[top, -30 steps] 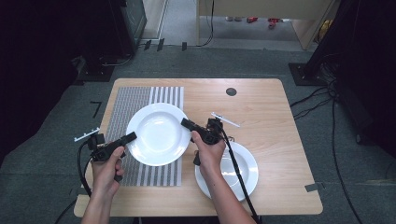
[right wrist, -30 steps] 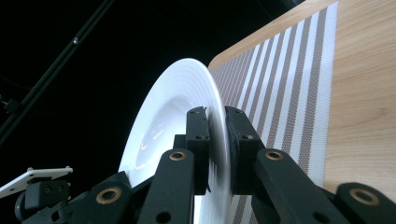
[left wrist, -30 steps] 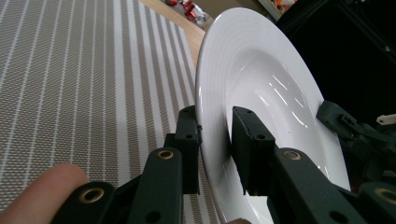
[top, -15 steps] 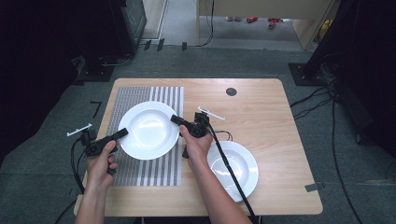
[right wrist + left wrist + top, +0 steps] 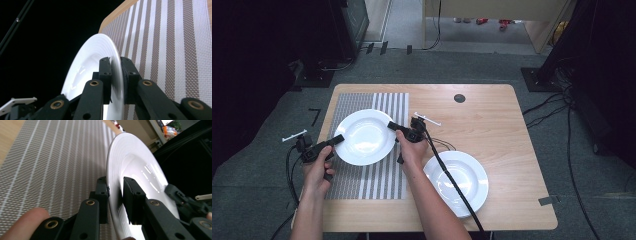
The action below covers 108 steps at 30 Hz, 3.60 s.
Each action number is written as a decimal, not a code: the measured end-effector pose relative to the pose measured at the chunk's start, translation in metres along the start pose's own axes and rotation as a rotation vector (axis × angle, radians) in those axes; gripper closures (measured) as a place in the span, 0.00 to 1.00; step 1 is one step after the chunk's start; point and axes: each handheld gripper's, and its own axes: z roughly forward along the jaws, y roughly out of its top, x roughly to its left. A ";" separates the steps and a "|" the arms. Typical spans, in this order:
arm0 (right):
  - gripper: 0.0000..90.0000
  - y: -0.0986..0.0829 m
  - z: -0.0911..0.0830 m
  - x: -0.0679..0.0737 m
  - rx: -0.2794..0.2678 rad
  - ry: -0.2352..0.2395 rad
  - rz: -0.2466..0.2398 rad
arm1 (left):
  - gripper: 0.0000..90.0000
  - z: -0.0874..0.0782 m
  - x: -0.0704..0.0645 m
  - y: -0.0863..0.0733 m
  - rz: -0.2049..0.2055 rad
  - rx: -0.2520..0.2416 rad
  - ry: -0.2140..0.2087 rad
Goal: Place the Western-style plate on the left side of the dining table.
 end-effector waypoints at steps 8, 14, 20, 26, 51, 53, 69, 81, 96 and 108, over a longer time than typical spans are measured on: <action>0.90 -0.003 0.018 -0.010 0.002 -0.025 0.018 | 0.84 0.010 0.009 0.002 -0.008 -0.010 0.033; 0.89 -0.005 0.024 -0.019 -0.013 -0.059 -0.013 | 0.84 0.020 0.014 0.001 -0.009 0.011 0.053; 0.87 -0.008 0.026 -0.024 -0.042 -0.070 -0.072 | 0.83 0.026 0.013 -0.001 0.013 0.010 0.072; 0.84 -0.012 0.029 -0.025 -0.051 -0.109 -0.140 | 0.78 0.027 0.011 -0.003 0.031 0.000 0.081; 0.43 0.045 -0.053 0.020 -0.094 -0.167 -0.436 | 0.23 0.004 -0.028 -0.010 0.280 -0.024 0.176; 0.42 0.045 -0.067 0.018 -0.086 -0.167 -0.461 | 0.20 -0.001 -0.032 -0.012 0.298 -0.021 0.176; 0.31 0.045 -0.159 -0.021 -0.025 -0.205 -0.530 | 0.15 -0.033 -0.049 -0.054 0.370 -0.010 0.210; 0.29 0.036 -0.200 -0.056 -0.014 -0.270 -0.529 | 0.13 -0.044 -0.048 -0.072 0.399 0.013 0.243; 0.27 0.032 -0.245 -0.080 -0.031 -0.343 -0.554 | 0.13 -0.062 -0.026 -0.086 0.441 0.020 0.361; 0.26 0.030 -0.279 -0.103 -0.038 -0.402 -0.540 | 0.13 -0.077 -0.014 -0.094 0.512 0.034 0.435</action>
